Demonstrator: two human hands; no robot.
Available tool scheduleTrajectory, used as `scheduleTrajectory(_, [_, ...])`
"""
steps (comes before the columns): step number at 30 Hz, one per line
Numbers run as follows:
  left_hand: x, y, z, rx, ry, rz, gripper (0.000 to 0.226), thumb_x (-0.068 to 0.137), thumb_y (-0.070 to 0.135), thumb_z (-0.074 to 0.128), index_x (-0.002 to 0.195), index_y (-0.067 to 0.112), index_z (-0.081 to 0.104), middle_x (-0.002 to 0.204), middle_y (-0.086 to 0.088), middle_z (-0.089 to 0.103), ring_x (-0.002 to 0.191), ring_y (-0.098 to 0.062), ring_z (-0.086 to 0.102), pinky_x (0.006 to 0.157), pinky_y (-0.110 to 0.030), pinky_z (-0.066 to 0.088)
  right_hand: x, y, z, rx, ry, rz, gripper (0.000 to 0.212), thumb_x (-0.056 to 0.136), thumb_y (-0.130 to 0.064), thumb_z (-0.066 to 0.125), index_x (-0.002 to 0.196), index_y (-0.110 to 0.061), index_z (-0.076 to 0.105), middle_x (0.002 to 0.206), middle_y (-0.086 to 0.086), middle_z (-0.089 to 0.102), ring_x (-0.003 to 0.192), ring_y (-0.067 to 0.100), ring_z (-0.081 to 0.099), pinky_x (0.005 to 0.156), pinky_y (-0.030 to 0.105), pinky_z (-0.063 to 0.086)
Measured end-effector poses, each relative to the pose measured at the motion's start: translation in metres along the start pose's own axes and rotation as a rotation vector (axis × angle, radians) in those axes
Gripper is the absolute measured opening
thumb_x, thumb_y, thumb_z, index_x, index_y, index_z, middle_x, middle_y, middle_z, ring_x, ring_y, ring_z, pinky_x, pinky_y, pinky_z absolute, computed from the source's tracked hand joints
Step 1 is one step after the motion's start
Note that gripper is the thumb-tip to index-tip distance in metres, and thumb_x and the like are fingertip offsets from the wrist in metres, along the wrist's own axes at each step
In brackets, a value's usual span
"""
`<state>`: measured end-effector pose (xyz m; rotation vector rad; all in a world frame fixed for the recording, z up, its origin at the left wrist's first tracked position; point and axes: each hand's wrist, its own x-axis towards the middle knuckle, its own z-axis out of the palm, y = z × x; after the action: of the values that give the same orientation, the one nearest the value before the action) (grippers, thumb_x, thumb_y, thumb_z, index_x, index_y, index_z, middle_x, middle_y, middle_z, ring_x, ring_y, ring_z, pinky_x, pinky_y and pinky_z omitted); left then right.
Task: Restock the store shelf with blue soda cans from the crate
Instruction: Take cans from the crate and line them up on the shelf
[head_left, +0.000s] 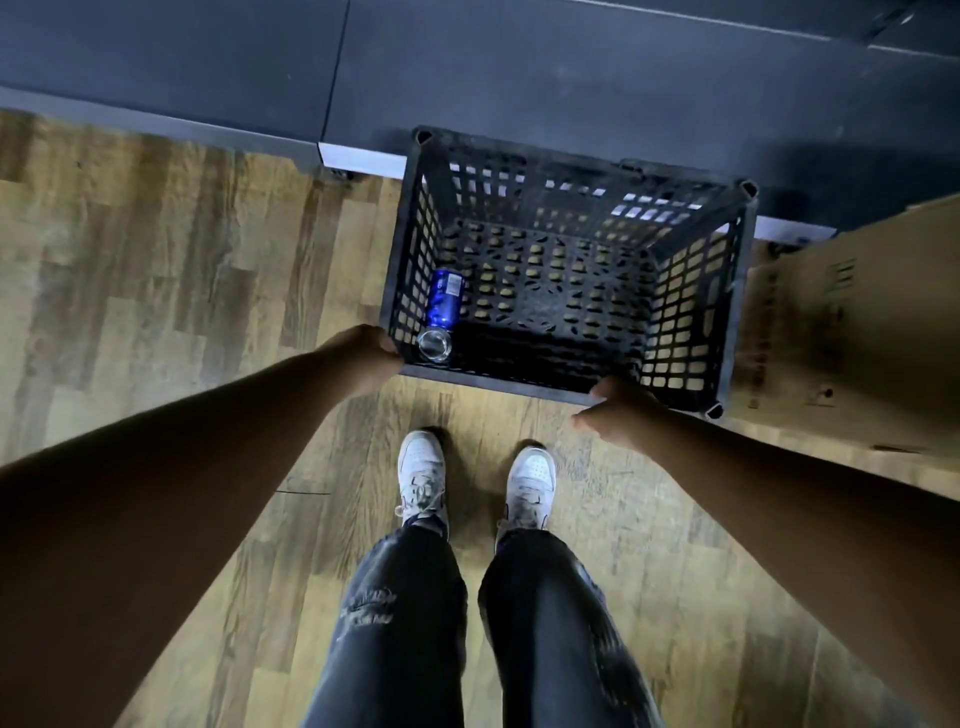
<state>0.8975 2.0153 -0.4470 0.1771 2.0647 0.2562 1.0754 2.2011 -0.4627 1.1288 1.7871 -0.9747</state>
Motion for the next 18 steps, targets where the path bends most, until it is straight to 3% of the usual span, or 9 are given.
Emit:
scheduleTrajectory(3, [0.011,-0.005,0.013,-0.051,-0.026,0.009,0.009,0.092,0.01,0.052,0.09,0.006,0.06,0.09,-0.018,0.058,0.08,-0.025,0.053,0.07,-0.032,0.038,0.006,0.0,0.008,-0.014,0.011,-0.012,0.04,0.088,-0.018,0.063,0.124,-0.003,0.051,0.121,0.015,0.052,0.106,0.026,0.055,0.081,0.031,0.047])
scheduleTrajectory(6, [0.02,-0.005,0.022,-0.048,-0.059,0.022,0.013,0.093,0.008,0.049,0.099,0.001,0.059,0.093,-0.018,0.057,0.083,-0.025,0.053,0.073,-0.033,0.041,0.017,-0.003,0.016,0.013,0.023,-0.025,0.032,0.087,-0.016,0.063,0.117,-0.005,0.055,0.102,0.012,0.054,0.086,0.022,0.053,0.068,0.025,0.043])
scheduleTrajectory(10, [0.039,-0.007,0.032,-0.02,-0.042,0.049,0.025,0.094,0.007,0.048,0.113,-0.006,0.057,0.104,-0.023,0.06,0.097,-0.033,0.059,0.085,-0.04,0.048,0.04,-0.007,0.029,-0.006,0.079,-0.07,0.009,0.087,-0.017,0.06,0.09,-0.01,0.056,0.077,0.01,0.051,0.071,0.022,0.05,0.047,0.021,0.032])
scheduleTrajectory(12, [0.051,-0.01,0.038,0.007,-0.038,0.052,0.025,0.094,0.007,0.048,0.113,-0.005,0.058,0.099,-0.02,0.059,0.09,-0.029,0.058,0.074,-0.034,0.048,0.053,-0.01,0.035,-0.011,0.1,-0.099,0.008,0.086,-0.017,0.058,0.088,-0.009,0.056,0.072,0.009,0.05,0.074,0.024,0.052,0.048,0.022,0.034])
scheduleTrajectory(18, [0.091,-0.023,0.059,0.188,0.07,0.099,0.027,0.094,0.015,0.047,0.114,0.005,0.061,0.096,-0.009,0.055,0.086,-0.021,0.051,0.056,-0.02,0.036,0.088,-0.01,0.052,-0.006,0.145,-0.113,0.014,0.086,-0.019,0.058,0.098,-0.015,0.057,0.089,0.012,0.052,0.077,0.024,0.051,0.047,0.021,0.032])
